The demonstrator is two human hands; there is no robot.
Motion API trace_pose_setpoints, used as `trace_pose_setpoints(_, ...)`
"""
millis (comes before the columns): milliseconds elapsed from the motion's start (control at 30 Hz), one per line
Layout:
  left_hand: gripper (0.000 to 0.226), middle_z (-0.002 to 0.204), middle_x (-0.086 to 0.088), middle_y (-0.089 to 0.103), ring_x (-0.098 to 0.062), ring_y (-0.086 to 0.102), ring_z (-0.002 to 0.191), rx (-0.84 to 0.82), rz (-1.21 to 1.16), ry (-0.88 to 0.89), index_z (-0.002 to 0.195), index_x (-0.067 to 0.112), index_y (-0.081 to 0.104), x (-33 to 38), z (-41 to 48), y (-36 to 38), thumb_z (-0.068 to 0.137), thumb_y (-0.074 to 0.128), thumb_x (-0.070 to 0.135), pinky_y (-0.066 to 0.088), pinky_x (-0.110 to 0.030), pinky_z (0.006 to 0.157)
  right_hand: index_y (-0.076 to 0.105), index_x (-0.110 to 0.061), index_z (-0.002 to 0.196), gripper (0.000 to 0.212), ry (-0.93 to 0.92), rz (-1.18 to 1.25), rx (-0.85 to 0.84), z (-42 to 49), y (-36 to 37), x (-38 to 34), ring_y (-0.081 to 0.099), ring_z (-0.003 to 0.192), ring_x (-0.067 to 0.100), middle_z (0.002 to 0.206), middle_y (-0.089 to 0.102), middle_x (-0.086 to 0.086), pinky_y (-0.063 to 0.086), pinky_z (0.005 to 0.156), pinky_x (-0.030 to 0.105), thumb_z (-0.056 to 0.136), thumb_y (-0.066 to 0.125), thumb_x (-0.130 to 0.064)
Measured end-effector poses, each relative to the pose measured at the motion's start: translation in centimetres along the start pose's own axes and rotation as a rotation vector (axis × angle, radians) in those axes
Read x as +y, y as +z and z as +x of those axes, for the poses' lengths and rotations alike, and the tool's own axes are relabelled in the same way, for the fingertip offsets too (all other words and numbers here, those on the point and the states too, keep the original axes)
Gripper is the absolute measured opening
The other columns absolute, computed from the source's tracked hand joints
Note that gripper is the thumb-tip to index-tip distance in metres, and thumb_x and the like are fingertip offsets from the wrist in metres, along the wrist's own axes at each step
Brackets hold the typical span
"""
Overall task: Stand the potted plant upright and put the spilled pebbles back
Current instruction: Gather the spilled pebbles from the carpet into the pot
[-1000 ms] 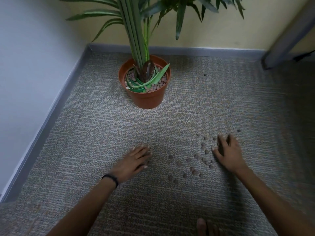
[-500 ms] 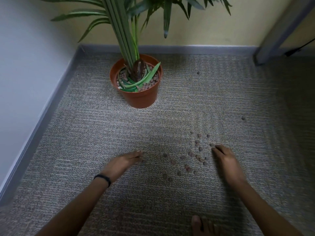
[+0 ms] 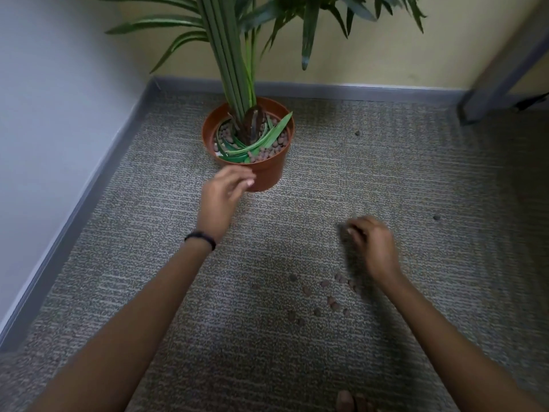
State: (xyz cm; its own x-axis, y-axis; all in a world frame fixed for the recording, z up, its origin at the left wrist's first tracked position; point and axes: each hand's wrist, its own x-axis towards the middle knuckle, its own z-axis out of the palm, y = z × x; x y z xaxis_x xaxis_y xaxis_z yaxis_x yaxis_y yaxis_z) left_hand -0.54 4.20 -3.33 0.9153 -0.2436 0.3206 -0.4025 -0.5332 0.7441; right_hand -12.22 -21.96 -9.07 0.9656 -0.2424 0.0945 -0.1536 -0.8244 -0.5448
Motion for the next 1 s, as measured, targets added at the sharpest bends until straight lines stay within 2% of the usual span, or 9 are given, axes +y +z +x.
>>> trace_pose_setpoints(100, 0.018, 0.106, -0.007, 0.066, -0.012, 0.059, 0.099, 0.052, -0.028, -0.035, 0.103, 0.004, 0.069, 0.4, 3.0, -0.1, 0.087, 0.062, 0.006, 0.05, -0.022, 0.092, 0.069, -0.003, 0.104, 0.019, -0.161, 0.042, 0.011, 3.3, 0.1, -4.3, 0.063, 0.094, 0.023, 0.103, 0.07, 0.011, 0.044, 0.087, 0.024, 0.087, 0.061, -0.005)
trace_pose_setpoints(167, 0.022, 0.116, -0.01, 0.064, -0.017, 0.057, 0.108, 0.035, 0.046, -0.045, 0.11, 0.004, 0.067, 0.0, 4.2, 0.3, 0.09, 0.059, 0.01, 0.045, -0.026, 0.099, 0.068, -0.004, 0.107, 0.021, -0.255, 0.066, 0.006, 5.4, 0.2, -7.2, 0.064, 0.096, 0.022, 0.105, 0.07, 0.012, 0.05, 0.09, 0.029, 0.087, 0.061, -0.003)
trace_pose_setpoints(267, 0.047, 0.147, -0.011, 0.039, -0.023, 0.033, 0.137, -0.199, 0.199, -0.093, 0.139, 0.009, 0.04, -0.7, 4.6, 1.1, 0.096, 0.048, 0.025, 0.026, -0.04, 0.116, 0.069, -0.005, 0.108, 0.023, -0.374, 0.1, -0.013, 8.9, 0.3, -11.3, 0.063, 0.1, 0.022, 0.109, 0.069, 0.011, 0.05, 0.093, 0.03, 0.087, 0.061, -0.005)
trace_pose_setpoints(333, 0.057, 0.152, -0.012, 0.029, -0.024, 0.02, 0.142, -0.342, 0.297, -0.046, 0.146, 0.009, 0.023, -1.2, 4.1, 1.4, 0.097, 0.044, 0.029, 0.015, -0.045, 0.119, 0.069, -0.006, 0.108, 0.024, -0.45, 0.102, -0.044, 11.1, 0.7, -13.8, 0.063, 0.102, 0.021, 0.109, 0.069, 0.011, 0.045, 0.093, 0.026, 0.085, 0.062, -0.004)
trace_pose_setpoints(400, 0.061, 0.153, -0.014, 0.025, -0.026, 0.016, 0.144, -0.39, 0.426, 0.023, 0.146, 0.005, 0.019, -1.5, 3.8, 1.6, 0.097, 0.044, 0.031, 0.01, -0.045, 0.119, 0.068, -0.005, 0.107, 0.023, -0.498, 0.055, -0.088, 13.1, 1.4, -15.6, 0.061, 0.103, 0.022, 0.109, 0.068, 0.011, 0.042, 0.092, 0.024, 0.085, 0.061, -0.004)
trace_pose_setpoints(567, 0.071, 0.153, -0.017, 0.02, -0.027, 0.012, 0.144, -0.463, 0.604, 0.051, 0.145, 0.0, 0.015, -1.9, 3.7, 1.6, 0.094, 0.049, 0.037, 0.004, -0.041, 0.12, 0.067, -0.009, 0.11, 0.024, -0.469, -0.085, -0.196, 15.3, 3.1, -16.9, 0.059, 0.109, 0.022, 0.115, 0.065, 0.009, 0.048, 0.094, 0.035, 0.09, 0.053, -0.006)
trace_pose_setpoints(700, 0.078, 0.156, -0.018, 0.011, -0.027, 0.006, 0.145, -0.439, 0.66, 0.053, 0.146, 0.0, 0.011, -1.8, 3.3, 2.1, 0.092, 0.051, 0.038, 0.001, -0.039, 0.12, 0.059, -0.015, 0.124, 0.034, -0.459, -0.123, -0.189, 14.4, 3.1, -16.0, 0.055, 0.121, 0.022, 0.133, 0.058, 0.004, 0.05, 0.095, 0.042, 0.094, 0.045, -0.01)
trace_pose_setpoints(833, 0.083, 0.157, -0.015, 0.004, -0.026, 0.003, 0.146, -0.414, 0.644, 0.059, 0.147, 0.0, 0.004, -1.9, 3.1, 2.4, 0.091, 0.055, 0.033, 0.0, -0.039, 0.119, 0.044, -0.016, 0.138, 0.044, -0.422, -0.147, -0.199, 13.1, 2.3, -14.2, 0.037, 0.137, 0.025, 0.15, 0.037, 0.006, 0.041, 0.107, 0.045, 0.095, 0.042, -0.008)
trace_pose_setpoints(1000, 0.079, 0.157, -0.015, 0.005, -0.027, 0.004, 0.146, -0.369, 0.693, 0.07, 0.147, 0.001, 0.003, -2.1, 2.7, 2.8, 0.091, 0.054, 0.026, 0.002, -0.039, 0.119, 0.044, -0.013, 0.138, 0.047, -0.32, -0.062, -0.174, 9.0, 0.7, -7.9, 0.035, 0.138, 0.029, 0.15, 0.037, 0.012, 0.034, 0.113, 0.042, 0.093, 0.045, -0.003)
